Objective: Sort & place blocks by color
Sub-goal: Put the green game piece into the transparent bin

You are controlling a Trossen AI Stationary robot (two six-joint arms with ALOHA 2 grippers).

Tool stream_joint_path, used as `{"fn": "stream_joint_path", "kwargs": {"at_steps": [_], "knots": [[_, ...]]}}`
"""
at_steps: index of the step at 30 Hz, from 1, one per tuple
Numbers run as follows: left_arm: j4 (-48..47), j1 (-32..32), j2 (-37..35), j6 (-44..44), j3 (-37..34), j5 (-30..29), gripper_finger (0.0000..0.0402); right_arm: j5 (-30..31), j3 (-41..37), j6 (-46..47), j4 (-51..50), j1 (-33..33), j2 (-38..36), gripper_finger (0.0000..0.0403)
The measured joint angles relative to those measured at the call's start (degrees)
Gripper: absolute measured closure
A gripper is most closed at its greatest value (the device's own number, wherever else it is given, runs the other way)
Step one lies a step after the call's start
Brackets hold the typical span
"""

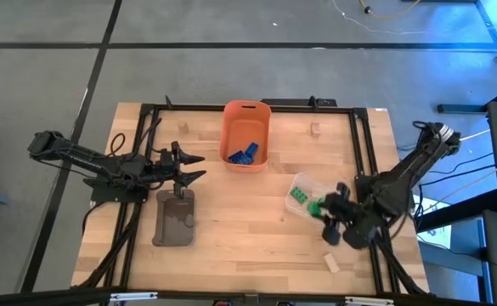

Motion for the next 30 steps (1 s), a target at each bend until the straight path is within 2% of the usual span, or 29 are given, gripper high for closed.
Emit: {"fn": "stream_joint_path", "kwargs": {"at_steps": [4, 8, 15, 19, 22, 30], "knots": [[0.0, 0.0, 0.0, 0.0, 0.0, 0.0, 0.0192, 0.0, -7.1, 0.6, 2.5, -4.7, -0.2, 0.0265], [0.0, 0.0, 0.0, 0.0, 0.0, 0.0, 0.0192, -2.7, -13.0, 0.2, 9.0, -8.6, -0.1, 0.0265], [-0.2, 0.0, 0.0, 0.0, 0.0, 0.0, 0.0192, -6.6, -16.9, -2.8, 15.9, -11.8, -0.1, 0.0265], [-0.2, 0.0, 0.0, 0.0, 0.0, 0.0, 0.0192, -7.4, -17.0, -2.6, 16.3, -12.5, -0.1, 0.0265], [-0.2, 0.0, 0.0, 0.0, 0.0, 0.0, 0.0192, -7.3, -16.4, -2.8, 16.5, -12.5, -0.1, 0.0242], [-0.2, 0.0, 0.0, 0.0, 0.0, 0.0, 0.0192, -7.4, -16.3, -2.5, 16.5, -12.5, -0.1, 0.0146]]}}
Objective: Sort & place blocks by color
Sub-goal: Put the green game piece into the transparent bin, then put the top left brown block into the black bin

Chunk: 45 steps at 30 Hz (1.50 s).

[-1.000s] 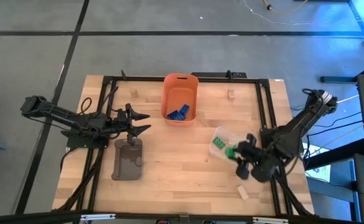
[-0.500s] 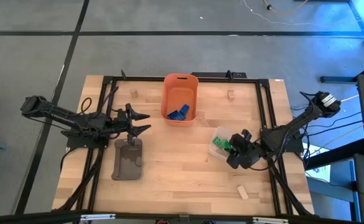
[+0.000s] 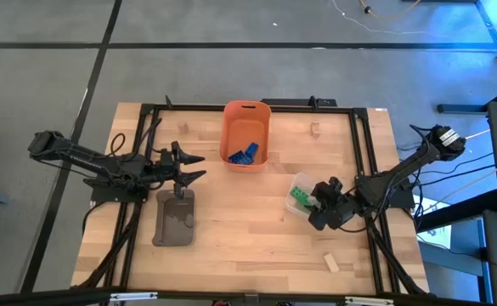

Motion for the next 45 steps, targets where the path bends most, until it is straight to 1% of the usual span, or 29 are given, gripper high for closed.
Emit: {"fn": "stream_joint_path", "kwargs": {"at_steps": [3, 8, 9, 10, 14, 15, 17, 19, 20, 21, 22, 25, 27, 29, 32, 33, 35, 39, 45], "knots": [[0.0, 0.0, 0.0, 0.0, 0.0, 0.0, 0.0192, -0.1, 0.0, -0.2, 0.0, 0.0, -0.4, 0.0125], [0.0, 0.0, 0.0, 0.0, 0.0, 0.0, 0.0192, 0.8, 1.8, -2.0, -1.6, 0.0, -3.4, 0.0120], [0.0, 0.0, 0.0, 0.0, 0.0, 0.0, 0.0192, 2.5, 2.4, -3.3, -1.4, 0.1, -4.1, 0.0120], [0.0, 0.0, 0.0, 0.0, 0.0, 0.0, 0.0192, 5.4, 2.9, -4.4, -0.9, 0.4, -4.7, 0.0119], [0.0, 0.0, 0.0, 0.0, 0.0, 0.0, 0.0192, 22.8, 3.1, -12.0, 6.1, 1.6, -5.7, 0.0119], [0.0, 0.0, 0.0, 0.0, 0.0, 0.0, 0.0192, 26.2, 3.1, -13.7, 7.9, 1.5, -5.7, 0.0119], [0.0, 0.0, 0.0, 0.0, 0.0, 0.0, 0.0192, 30.2, 3.1, -16.6, 11.2, 0.4, -5.6, 0.0119], [0.2, 0.0, 0.0, 0.0, 0.0, 0.0, 0.0192, 30.8, 3.0, -19.5, 15.0, -1.3, -5.4, 0.0119], [0.3, 0.0, 0.0, 0.0, 0.0, 0.0, 0.0192, 30.4, 2.3, -21.9, 18.1, -2.2, -5.4, 0.0119], [0.3, 0.0, 0.0, 0.0, 0.0, 0.0, 0.0192, 28.6, 1.2, -25.0, 22.2, -3.5, -5.4, 0.0119], [0.3, 0.0, 0.0, 0.0, 0.0, 0.0, 0.0192, 25.6, -0.2, -28.2, 26.9, -5.0, -5.4, 0.0119], [0.3, 0.0, 0.0, 0.1, 0.0, 0.5, 0.0192, 13.3, -5.8, -37.2, 43.0, -10.3, -5.3, 0.0119], [0.3, 0.0, 0.0, 0.8, 0.0, 1.2, 0.0192, 7.0, -9.5, -42.4, 54.9, -14.0, -5.3, 0.0118], [0.1, 0.0, 0.0, 1.4, 0.0, 1.8, 0.0192, 2.4, -12.8, -46.4, 65.2, -17.2, -5.3, 0.0118], [-0.3, 0.0, 0.0, 1.5, 0.0, 2.4, 0.0192, -1.8, -15.9, -51.2, 75.9, -20.6, -5.0, 0.0118], [-0.6, 0.0, 0.0, 1.6, 0.0, 2.5, 0.0192, -2.5, -16.7, -52.1, 78.0, -21.1, -5.0, 0.0118], [-1.3, 0.0, 0.0, 1.6, 0.0, 2.6, 0.0192, -2.9, -17.3, -52.9, 79.3, -21.7, -5.0, 0.0118], [-1.4, 0.0, 0.0, 1.7, 0.0, 2.6, 0.0192, -3.4, -17.5, -53.2, 79.1, -21.7, -5.0, 0.0118], [-1.2, 0.0, 0.0, 4.5, 0.0, 1.9, 0.0192, -3.8, -16.5, -56.6, 79.3, -21.7, -4.9, 0.0118]]}}
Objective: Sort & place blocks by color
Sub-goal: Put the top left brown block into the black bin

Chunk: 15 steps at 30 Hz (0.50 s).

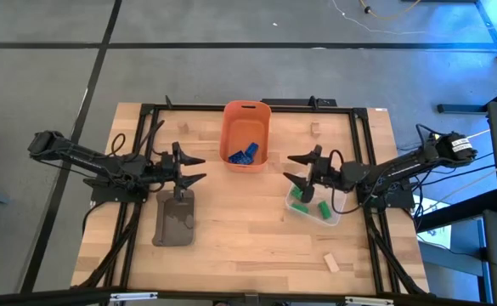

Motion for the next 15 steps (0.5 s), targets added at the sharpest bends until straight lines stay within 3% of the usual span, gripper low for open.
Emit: {"fn": "stream_joint_path", "kwargs": {"at_steps": [4, 11, 15], "knots": [[-0.1, 0.2, 0.0, 0.0, 0.4, -3.6, 0.0192, 0.0, 0.7, -3.3, 0.0, 0.0, 0.0, 0.0118], [-2.1, 2.3, 0.0, -1.0, 0.5, -4.4, 0.0192, 0.1, 0.9, -5.1, 0.2, 0.0, 0.0, 0.0118], [-3.8, 4.3, 0.0, -5.8, 0.5, -13.7, 0.0192, 0.2, 0.9, -5.0, 0.2, -0.1, 0.0, 0.0118]]}}
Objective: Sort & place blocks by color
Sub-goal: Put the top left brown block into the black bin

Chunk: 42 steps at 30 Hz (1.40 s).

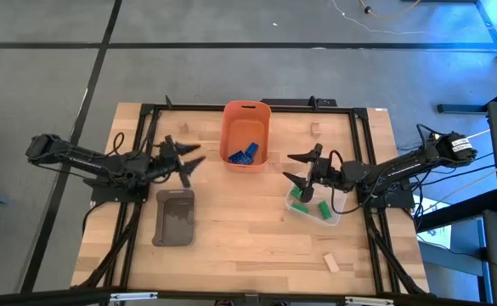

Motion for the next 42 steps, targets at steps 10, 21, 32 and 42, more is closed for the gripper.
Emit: {"fn": "stream_joint_path", "kwargs": {"at_steps": [10, 21, 32, 42], "knots": [[-14.3, 24.4, 0.0, -8.8, 0.0, -1.9, 0.0192, 0.0, 0.0, 0.7, 0.0, -0.6, 0.0, 0.0118], [-19.5, 46.4, 5.9, -12.2, 0.1, 13.2, 0.0192, 0.0, 0.0, 1.9, -0.1, -2.6, 0.0, 0.0118], [-6.7, 49.0, 22.3, -7.8, 0.1, 12.9, 0.0192, -0.4, 0.0, 1.9, -0.1, -2.9, 0.0, 0.0118], [-1.1, 53.1, 30.7, -7.7, 0.1, 12.4, 0.0192, -0.4, 0.1, 3.1, -1.1, -2.9, 0.0, 0.0118]]}}
